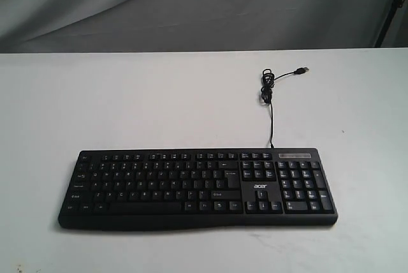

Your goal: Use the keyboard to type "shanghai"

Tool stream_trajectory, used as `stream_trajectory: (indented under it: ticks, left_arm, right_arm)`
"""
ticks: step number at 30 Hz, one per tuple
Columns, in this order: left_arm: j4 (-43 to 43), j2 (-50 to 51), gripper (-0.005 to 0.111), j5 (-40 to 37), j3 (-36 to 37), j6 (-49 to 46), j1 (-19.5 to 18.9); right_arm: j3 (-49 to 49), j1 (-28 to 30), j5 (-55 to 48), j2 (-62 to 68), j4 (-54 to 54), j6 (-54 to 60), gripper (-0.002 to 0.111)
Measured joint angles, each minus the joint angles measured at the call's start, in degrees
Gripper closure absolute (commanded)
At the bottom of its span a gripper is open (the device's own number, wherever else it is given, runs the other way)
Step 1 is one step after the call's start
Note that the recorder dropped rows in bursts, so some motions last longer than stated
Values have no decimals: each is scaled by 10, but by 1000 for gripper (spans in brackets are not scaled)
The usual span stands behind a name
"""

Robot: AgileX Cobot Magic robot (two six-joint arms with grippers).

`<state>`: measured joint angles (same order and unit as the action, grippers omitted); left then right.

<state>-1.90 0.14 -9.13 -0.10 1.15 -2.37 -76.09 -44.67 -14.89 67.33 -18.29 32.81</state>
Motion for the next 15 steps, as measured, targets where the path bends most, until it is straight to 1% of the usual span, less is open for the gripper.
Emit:
stream_trajectory:
  ticks: [4,7,11,13,15]
  left_arm:
    - [0,0,107,0,0,0,0]
    - [0,0,107,0,0,0,0]
    - [0,0,107,0,0,0,0]
    - [0,0,107,0,0,0,0]
    - [0,0,107,0,0,0,0]
  right_arm:
    - [0,0,85,-64,-5,0,108]
    - [0,-4,130,-120,-18,0,108]
    - [0,2,152,-187,-47,-11,108]
    - [0,35,137,-216,-52,-13,108]
    - [10,99,115,-242,-52,-13,108]
